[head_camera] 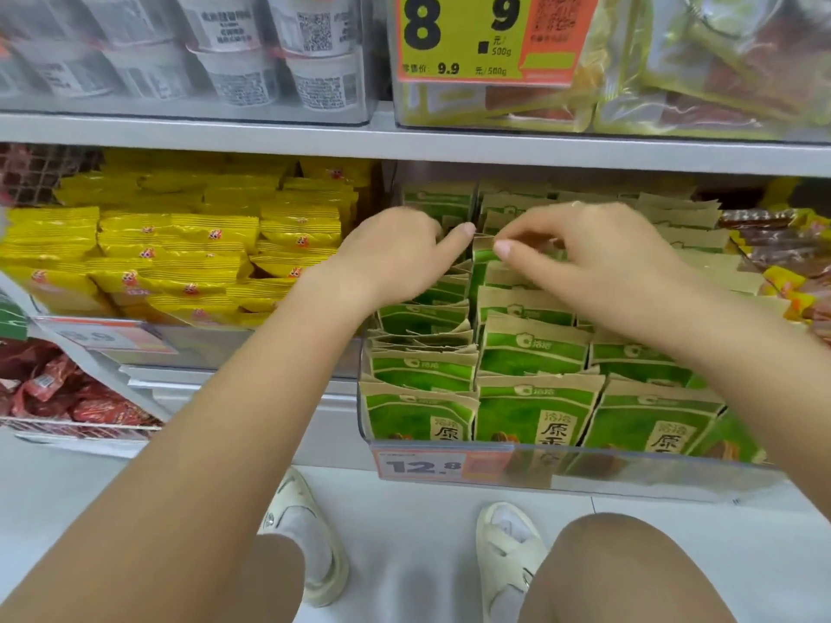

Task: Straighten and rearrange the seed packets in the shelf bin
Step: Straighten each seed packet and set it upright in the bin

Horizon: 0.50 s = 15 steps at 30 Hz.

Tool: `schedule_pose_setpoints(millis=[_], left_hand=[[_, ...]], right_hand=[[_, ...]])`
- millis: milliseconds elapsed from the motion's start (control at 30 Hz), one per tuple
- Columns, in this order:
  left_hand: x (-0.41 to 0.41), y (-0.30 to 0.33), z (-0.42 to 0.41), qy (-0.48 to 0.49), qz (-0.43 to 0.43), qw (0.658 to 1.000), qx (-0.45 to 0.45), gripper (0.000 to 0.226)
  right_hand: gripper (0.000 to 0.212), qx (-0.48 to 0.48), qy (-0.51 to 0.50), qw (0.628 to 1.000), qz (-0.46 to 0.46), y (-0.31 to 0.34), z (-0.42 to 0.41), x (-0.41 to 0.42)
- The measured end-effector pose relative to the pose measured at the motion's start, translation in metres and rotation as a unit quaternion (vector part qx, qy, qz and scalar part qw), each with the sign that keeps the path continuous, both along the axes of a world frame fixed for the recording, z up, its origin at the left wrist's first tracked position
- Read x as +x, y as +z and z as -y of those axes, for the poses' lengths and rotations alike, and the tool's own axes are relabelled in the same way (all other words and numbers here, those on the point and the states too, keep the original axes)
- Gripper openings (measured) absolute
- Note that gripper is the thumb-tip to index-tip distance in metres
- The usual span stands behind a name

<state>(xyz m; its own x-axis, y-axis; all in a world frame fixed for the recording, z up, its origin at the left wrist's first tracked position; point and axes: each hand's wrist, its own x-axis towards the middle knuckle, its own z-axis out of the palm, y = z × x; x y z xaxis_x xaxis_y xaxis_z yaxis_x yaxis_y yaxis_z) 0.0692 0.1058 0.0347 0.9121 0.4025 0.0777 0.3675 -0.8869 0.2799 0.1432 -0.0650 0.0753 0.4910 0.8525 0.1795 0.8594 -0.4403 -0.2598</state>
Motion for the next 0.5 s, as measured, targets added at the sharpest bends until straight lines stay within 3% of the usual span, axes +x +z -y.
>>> schedule_pose_setpoints(millis=[67,167,433,500], left_hand=[[-0.011,-0.004,0.009,-0.008,0.015,1.0,0.002,0.066],[-0.022,-0.01,0.018,-0.038,0.001,0.999,0.008,0.065],[-0.033,-0.014,0.022,-0.018,0.033,0.999,-0.036,0.046],[-0.032,-0.015,0.02,-0.014,0.034,0.998,-0.048,0.05]], right_hand=[[0.037,0.01,0.0,0.999,0.038,-0.003,-0.012,0.003],[0.042,-0.062,0.014,0.996,0.059,-0.015,-0.036,0.015],[0.036,-0.108,-0.022,0.994,0.02,-0.018,-0.093,0.039],[0.034,-0.116,-0.054,0.991,0.033,-0.021,-0.101,0.04]])
